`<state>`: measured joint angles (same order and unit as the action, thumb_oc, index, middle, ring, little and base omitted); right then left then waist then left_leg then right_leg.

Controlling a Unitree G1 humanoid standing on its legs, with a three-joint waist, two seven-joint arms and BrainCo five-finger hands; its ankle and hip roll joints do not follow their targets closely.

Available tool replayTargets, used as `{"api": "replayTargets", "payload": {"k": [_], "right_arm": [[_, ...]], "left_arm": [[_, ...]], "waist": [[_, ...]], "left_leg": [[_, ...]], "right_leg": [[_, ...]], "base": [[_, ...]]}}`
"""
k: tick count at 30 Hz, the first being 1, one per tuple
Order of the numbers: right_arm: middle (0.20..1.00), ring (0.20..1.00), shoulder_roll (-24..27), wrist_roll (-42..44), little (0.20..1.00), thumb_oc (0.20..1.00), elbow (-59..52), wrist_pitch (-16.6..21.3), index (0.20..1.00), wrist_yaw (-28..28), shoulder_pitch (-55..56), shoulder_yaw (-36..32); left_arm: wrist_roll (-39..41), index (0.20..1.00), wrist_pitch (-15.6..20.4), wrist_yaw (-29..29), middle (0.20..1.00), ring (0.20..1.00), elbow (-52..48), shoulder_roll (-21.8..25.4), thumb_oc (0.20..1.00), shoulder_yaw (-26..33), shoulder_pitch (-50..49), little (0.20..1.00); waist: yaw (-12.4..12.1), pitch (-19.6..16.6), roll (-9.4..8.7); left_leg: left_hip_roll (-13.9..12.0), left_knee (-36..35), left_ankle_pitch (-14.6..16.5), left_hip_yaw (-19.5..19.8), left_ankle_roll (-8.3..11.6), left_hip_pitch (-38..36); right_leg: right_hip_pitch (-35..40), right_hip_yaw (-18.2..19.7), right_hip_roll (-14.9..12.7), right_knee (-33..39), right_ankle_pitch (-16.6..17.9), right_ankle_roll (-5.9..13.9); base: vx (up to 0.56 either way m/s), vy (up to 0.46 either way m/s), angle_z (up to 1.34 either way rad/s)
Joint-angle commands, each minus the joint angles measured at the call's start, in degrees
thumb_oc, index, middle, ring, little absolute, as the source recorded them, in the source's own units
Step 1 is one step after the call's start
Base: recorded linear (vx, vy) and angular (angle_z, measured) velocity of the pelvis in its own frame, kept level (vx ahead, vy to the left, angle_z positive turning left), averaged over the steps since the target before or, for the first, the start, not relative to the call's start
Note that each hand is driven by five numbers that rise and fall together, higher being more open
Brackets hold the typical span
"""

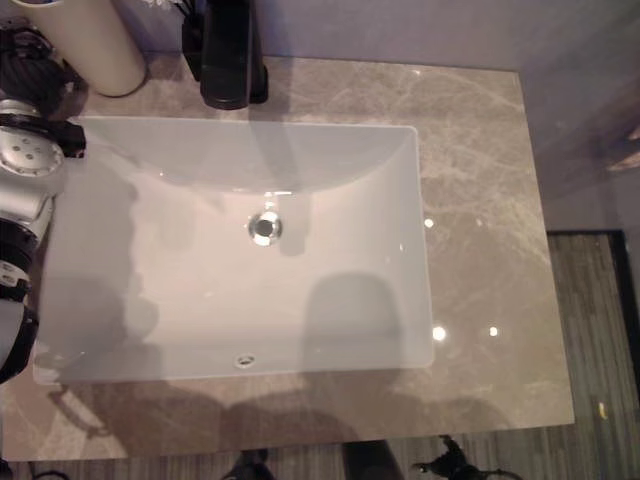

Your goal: Put brush and paste in cup on sink, flatten towel.

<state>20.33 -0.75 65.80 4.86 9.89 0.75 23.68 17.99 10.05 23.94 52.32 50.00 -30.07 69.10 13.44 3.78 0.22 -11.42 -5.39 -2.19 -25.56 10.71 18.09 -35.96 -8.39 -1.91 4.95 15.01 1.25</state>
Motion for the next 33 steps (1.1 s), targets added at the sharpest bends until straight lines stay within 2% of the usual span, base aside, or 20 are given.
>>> {"api": "replayTargets", "payload": {"k": [1,9,12,15,16,18,19,20,24,26,27,30,31,32,33], "right_arm": [[1.0,1.0,3.2,1.6,1.0,1.0,0.3,-0.3,1.0,0.7,-1.9,-1.3],[1.0,1.0,3.6,0.5,1.0,1.0,0.9,-0.6,1.0,1.2,-1.6,-1.2],[1.0,1.0,3.9,0.2,1.0,1.0,1.1,-0.7,1.0,1.4,-1.2,-2.0],[1.0,1.0,3.9,0.1,1.0,1.0,1.7,-0.9,1.0,1.6,-1.1,-2.6],[1.0,1.0,3.4,-0.3,1.0,1.0,1.9,-1.1,1.0,1.5,-1.3,-2.9],[1.0,1.0,3.3,-0.5,1.0,1.0,1.2,-1.0,1.0,0.9,-1.3,-2.8],[1.0,1.0,3.4,-0.4,1.0,1.0,0.3,-0.8,1.0,0.0,-1.0,-3.8],[1.0,1.0,3.5,-0.4,1.0,1.0,0.2,-0.8,1.0,0.0,-1.0,-3.6],[1.0,1.0,4.2,-0.5,1.0,1.0,1.2,-1.2,1.0,-0.8,-0.6,-6.3],[1.0,1.0,4.4,-0.7,1.0,1.0,1.3,-1.4,1.0,-1.0,0.1,-6.8],[1.0,1.0,4.5,-1.5,1.0,1.0,2.3,-1.9,1.0,-1.4,1.0,-8.2],[1.0,1.0,3.8,-2.8,1.0,1.0,4.7,-2.9,1.0,-2.0,2.4,-9.9],[1.0,1.0,3.9,-2.8,1.0,1.0,4.7,-2.9,1.0,-2.0,2.5,-9.9],[1.0,1.0,3.6,-3.5,1.0,1.0,5.4,-3.4,1.0,-3.0,2.9,-10.5],[1.0,1.0,3.3,-3.0,1.0,1.0,5.9,-3.6,1.0,-2.9,3.3,-11.5]], "left_arm": [[-1.1,0.2,3.4,0.2,0.2,0.2,-2.7,0.2,0.2,2.5,-0.1,0.2],[-5.2,0.2,1.1,3.0,0.2,0.2,-0.4,-0.4,0.2,5.2,-2.1,0.2],[-7.2,0.2,-0.1,4.8,0.2,0.2,-1.0,-1.1,0.2,8.4,-5.6,0.2],[-7.4,0.2,0.6,6.9,0.2,0.2,-4.8,-2.1,0.2,12.0,-10.1,0.2],[-9.2,0.2,2.2,9.2,0.2,0.2,-10.9,-1.5,0.2,15.9,-16.2,0.2],[-9.0,0.2,4.1,11.2,0.2,0.2,-18.2,-2.5,0.2,22.6,-25.1,0.2],[-9.8,0.2,5.7,12.2,0.2,0.2,-24.6,-3.4,0.2,28.5,-34.0,0.2],[-9.9,0.2,5.5,12.2,0.2,0.2,-24.9,-3.4,0.2,28.8,-34.4,0.2],[-11.0,0.2,6.7,12.0,0.2,0.2,-33.2,-6.6,0.2,35.9,-45.8,0.2],[-11.4,0.2,6.9,11.9,0.2,0.2,-35.2,-7.8,0.2,37.6,-49.1,0.2],[-11.5,0.2,7.3,10.8,0.2,0.2,-38.0,-9.9,0.2,39.6,-52.9,0.2],[-12.1,0.2,7.6,8.7,0.2,0.2,-42.2,-12.7,0.2,41.7,-58.5,0.2],[-12.1,0.2,7.5,8.7,0.2,0.2,-42.4,-12.8,0.2,41.8,-58.7,0.2],[-12.5,0.2,7.6,7.2,0.2,0.2,-44.7,-14.1,0.2,42.6,-61.8,0.2],[-12.8,0.222,7.7,6.7,0.222,0.222,-45.6,-14.8,0.222,42.9,-63.4,0.222]], "waist": [[2.1,3.9,2.25],[1.9,4.0,2.2],[1.4,3.6,2.0],[1.0,3.4,1.74],[0.2,3.0,0.04],[-1.1,2.7,-1.14],[-2.9,1.7,-2.71],[-2.7,1.6,-2.83],[-4.5,-0.4,-3.5],[-4.3,-1.0,-3.27],[-4.0,-2.3,-2.89],[-4.6,-3.5,-2.77],[-4.5,-3.4,-2.8],[-5.1,-3.5,-3.15],[-5.4,-3.2,-3.41]], "left_leg": [[-0.1,0.4,-1.0,8.2,0.04,-4.0],[0.1,0.4,-0.5,7.4,-0.16,-5.7],[0.4,0.4,0.1,7.6,-0.42,-7.0],[0.5,0.4,0.5,8.2,-0.53,-8.4],[1.4,0.4,0.2,9.1,-1.25,-10.1],[2.1,0.4,0.3,11.5,-1.91,-13.7],[3.0,2.6,1.8,15.2,-2.56,-15.8],[3.2,2.6,1.6,15.2,-2.62,-15.7],[4.7,5.9,4.3,22.1,-4.03,-18.8],[5.2,6.1,5.3,22.8,-4.55,-20.3],[6.1,6.2,6.9,22.7,-5.31,-22.6],[9.0,7.4,8.9,23.8,-6.86,-24.2],[9.1,7.5,8.9,23.8,-6.94,-24.3],[11.4,7.8,10.8,23.9,-8.37,-24.6],[12.7,8.2,11.4,24.2,-8.99,-24.2]], "right_leg": [[3.8,-3.5,0.3,-2.1,-5.0,7.02],[5.0,-3.0,0.4,-2.1,-5.4,6.88],[6.4,-3.3,0.1,-2.2,-5.7,6.74],[8.6,-3.7,-0.2,-1.9,-5.9,6.79],[10.4,-4.2,-0.2,-1.7,-5.0,6.09],[13.5,-3.0,0.7,-1.0,-5.3,5.79],[16.0,-1.5,0.6,-0.8,-5.7,5.68],[15.9,-1.5,0.4,-0.8,-5.5,5.67],[19.7,-0.3,-0.1,-1.8,-7.1,5.49],[20.8,-0.3,-0.4,-2.7,-7.7,5.62],[22.6,-0.2,-1.1,-3.6,-8.0,6.06],[24.6,0.6,-3.1,-3.0,-6.0,7.29],[24.7,0.6,-3.2,-2.9,-5.9,7.37],[24.7,1.4,-4.9,-2.8,-4.2,8.54],[24.4,1.8,-5.8,-2.7,-2.9,9.25]], "base": [[0.0,0.0,0.0],[0.0,0.001,-0.02],[-0.01,-0.005,-0.04],[-0.01,-0.018,0.01],[-0.03,-0.039,0.05],[0.02,0.003,-0.23],[0.02,0.032,-0.42],[0.02,0.041,-0.49],[-0.02,0.092,-0.31],[-0.06,0.138,0.18],[-0.11,0.187,0.31],[-0.16,0.217,0.2],[-0.27,0.221,0.08],[-0.31,0.221,0.03],[-0.45,0.295,0.02]]}}
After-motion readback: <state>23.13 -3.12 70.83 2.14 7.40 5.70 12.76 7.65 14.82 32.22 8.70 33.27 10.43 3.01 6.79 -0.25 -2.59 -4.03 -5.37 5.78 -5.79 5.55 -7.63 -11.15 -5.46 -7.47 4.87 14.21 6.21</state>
